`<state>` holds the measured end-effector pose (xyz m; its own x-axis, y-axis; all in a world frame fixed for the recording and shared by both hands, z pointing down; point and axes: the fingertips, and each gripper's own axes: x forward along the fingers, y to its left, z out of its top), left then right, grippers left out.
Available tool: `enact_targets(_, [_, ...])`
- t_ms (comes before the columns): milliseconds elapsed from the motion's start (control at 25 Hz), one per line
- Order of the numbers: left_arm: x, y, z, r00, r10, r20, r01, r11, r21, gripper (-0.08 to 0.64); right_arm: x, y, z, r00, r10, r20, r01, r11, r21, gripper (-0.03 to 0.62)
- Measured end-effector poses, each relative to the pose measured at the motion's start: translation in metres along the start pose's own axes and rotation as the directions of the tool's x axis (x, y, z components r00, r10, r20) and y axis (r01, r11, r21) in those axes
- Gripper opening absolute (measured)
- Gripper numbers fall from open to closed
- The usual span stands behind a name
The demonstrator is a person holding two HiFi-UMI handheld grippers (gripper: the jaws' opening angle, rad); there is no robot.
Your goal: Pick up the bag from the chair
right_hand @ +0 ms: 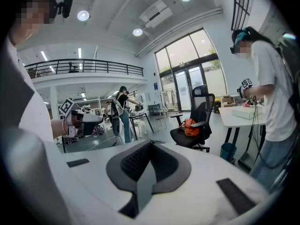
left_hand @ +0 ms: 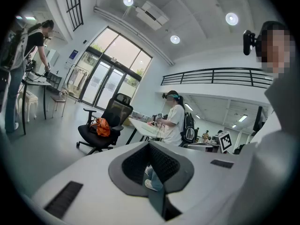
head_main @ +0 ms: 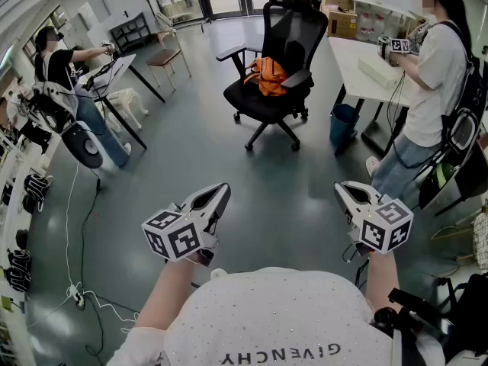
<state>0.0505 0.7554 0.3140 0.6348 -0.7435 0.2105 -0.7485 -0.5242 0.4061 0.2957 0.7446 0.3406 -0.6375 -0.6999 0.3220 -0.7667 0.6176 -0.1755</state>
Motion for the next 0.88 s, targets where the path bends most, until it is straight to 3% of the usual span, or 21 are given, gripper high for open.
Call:
enact_targets(360, [0.006, 0.004, -0.003, 0.999, 0.039, 0.016, -0.039, 0.999, -0.003, 0.005, -0.003, -0.016, -0.012, 1.0, -0.004, -0.02, 0.004, 1.0, 0.018, 0.002])
enact_targets(640, [-0.005, 0.013, -0.004, 0.997, 0.056, 0.057, -0.054, 0.998, -0.039, 0.005, 0.01, -0.009, -0.013, 0.995, 0.097, 0.024, -0.099, 0.988, 0.118, 0.002])
enact_targets(760, [0.002, 0.023, -0.002, 0.993, 0.047, 0.104, -0.036, 0.994, -0.106, 0.003, 0.023, -0.01, -0.018, 0.993, 0.118, 0.009, -0.118, 0.983, 0.14, 0.003])
enact_targets(880, [0.018, 0.026, 0.003, 0.987, -0.025, 0.162, 0.059, 0.976, -0.211, 0.003, 0.038, -0.021, -0.018, 0.991, 0.125, 0.055, -0.135, 0.957, 0.259, 0.005])
